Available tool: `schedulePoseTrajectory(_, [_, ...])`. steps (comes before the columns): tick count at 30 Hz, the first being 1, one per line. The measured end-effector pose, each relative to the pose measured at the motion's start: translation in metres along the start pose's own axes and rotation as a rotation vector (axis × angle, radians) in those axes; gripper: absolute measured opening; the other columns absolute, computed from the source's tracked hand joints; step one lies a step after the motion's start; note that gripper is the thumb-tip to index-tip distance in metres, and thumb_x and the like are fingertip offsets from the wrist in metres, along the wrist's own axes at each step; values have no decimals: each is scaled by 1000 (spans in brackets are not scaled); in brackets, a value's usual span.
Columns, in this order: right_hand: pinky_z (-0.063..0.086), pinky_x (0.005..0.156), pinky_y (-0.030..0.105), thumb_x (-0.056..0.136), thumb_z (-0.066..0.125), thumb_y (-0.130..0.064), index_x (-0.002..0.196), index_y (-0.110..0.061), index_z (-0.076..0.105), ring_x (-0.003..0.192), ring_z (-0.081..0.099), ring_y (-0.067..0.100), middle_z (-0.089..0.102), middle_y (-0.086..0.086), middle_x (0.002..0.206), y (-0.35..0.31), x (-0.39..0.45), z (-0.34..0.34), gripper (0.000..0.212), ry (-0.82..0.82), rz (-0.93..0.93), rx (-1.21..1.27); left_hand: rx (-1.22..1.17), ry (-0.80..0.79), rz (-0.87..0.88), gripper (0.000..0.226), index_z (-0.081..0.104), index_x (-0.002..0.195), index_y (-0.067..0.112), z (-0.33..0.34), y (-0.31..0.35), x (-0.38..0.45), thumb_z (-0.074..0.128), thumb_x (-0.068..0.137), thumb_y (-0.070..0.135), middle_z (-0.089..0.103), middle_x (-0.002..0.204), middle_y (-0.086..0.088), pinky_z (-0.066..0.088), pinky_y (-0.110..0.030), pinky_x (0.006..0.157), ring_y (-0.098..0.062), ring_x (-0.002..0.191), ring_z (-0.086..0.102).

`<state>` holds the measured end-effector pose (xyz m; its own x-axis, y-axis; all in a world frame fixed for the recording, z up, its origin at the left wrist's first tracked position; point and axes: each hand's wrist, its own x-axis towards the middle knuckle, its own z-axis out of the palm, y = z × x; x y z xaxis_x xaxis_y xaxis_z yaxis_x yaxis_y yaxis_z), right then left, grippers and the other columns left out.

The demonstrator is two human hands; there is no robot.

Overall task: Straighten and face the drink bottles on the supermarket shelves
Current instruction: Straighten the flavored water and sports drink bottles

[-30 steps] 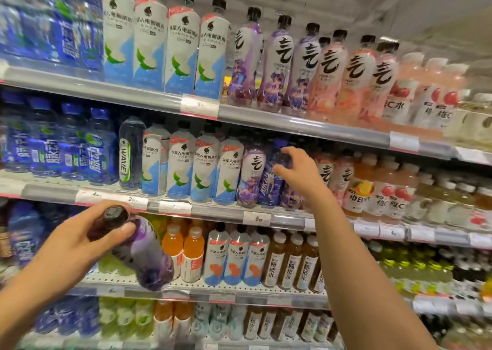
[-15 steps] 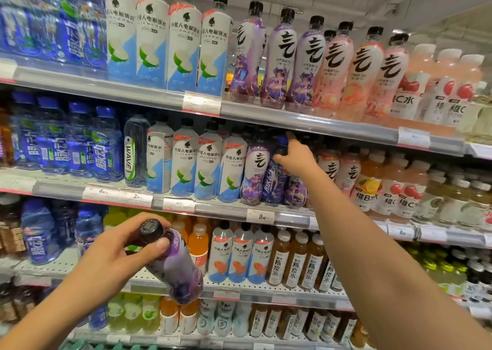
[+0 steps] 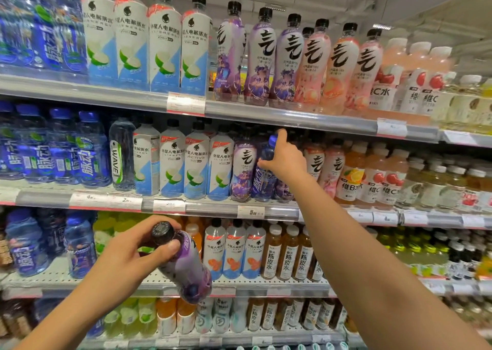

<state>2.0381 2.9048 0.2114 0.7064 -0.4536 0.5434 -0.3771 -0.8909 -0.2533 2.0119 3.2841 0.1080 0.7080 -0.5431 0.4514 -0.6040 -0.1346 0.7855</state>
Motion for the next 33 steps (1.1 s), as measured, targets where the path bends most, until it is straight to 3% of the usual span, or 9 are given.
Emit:
schedulePoseTrajectory(3, [43, 61, 36, 85, 80, -46, 142, -17, 28, 77, 57, 29, 66, 13, 114, 4, -7, 2, 82, 21, -16, 35, 1, 11, 2, 24, 68, 111, 39, 6, 2, 1, 74, 87, 41, 75, 102, 7, 59, -45, 83, -9, 94, 70])
schedulePoseTrajectory(7, [50, 62, 39, 89, 74, -46, 137, -22, 28, 76, 61, 30, 64, 12, 110, 12, -23, 3, 71, 62, -28, 96, -14, -8, 18, 38, 68, 113, 39, 13, 13, 7, 70, 81, 59, 74, 104, 8, 59, -47, 84, -8, 96, 69])
schedulePoseTrajectory(10, [56, 68, 46, 89, 75, -45, 136, -26, 29, 78, 64, 32, 63, 7, 113, 18, -49, 2, 68, 115, -37, 164, 4, -21, 33, 28, 68, 111, 37, 18, 20, 13, 72, 88, 51, 74, 103, 9, 58, -46, 84, -8, 96, 69])
schedulePoseTrajectory(14, [49, 63, 37, 89, 77, -45, 135, -27, 33, 77, 60, 26, 59, 1, 111, 32, -88, -3, 67, 240, -67, 286, -23, -27, 58, 44, 68, 113, 34, 25, 27, 25, 66, 78, 60, 73, 106, 5, 58, -50, 86, -13, 98, 69])
schedulePoseTrajectory(17, [49, 62, 35, 86, 80, -47, 136, -28, 33, 76, 60, 24, 59, 0, 107, 44, -109, -17, 71, 302, -78, 365, -35, -19, 60, 43, 68, 111, 37, 33, 29, 35, 66, 75, 61, 73, 104, 10, 58, -39, 83, -10, 97, 69])
schedulePoseTrajectory(23, [59, 71, 42, 82, 85, -43, 130, -37, 35, 85, 65, 17, 62, -6, 106, 65, -168, -42, 70, 250, -43, 514, -58, -12, 71, 17, 69, 109, 28, 52, 39, 53, 71, 92, 25, 73, 102, 7, 55, -32, 84, -9, 97, 68])
schedulePoseTrajectory(27, [59, 79, 50, 77, 87, -43, 126, -41, 39, 86, 70, 17, 68, -12, 102, 82, -202, -37, 68, 214, 83, 624, -59, -7, 77, 13, 69, 106, 28, 64, 49, 63, 69, 93, 27, 72, 101, 6, 54, -31, 82, -11, 97, 67])
schedulePoseTrajectory(33, [59, 83, 46, 76, 88, -42, 127, -42, 42, 88, 70, 9, 67, -19, 103, 99, -230, -38, 68, 211, 142, 667, -139, -68, 46, 14, 70, 103, 25, 82, 63, 85, 69, 92, 33, 73, 97, -3, 58, -45, 79, -20, 91, 71])
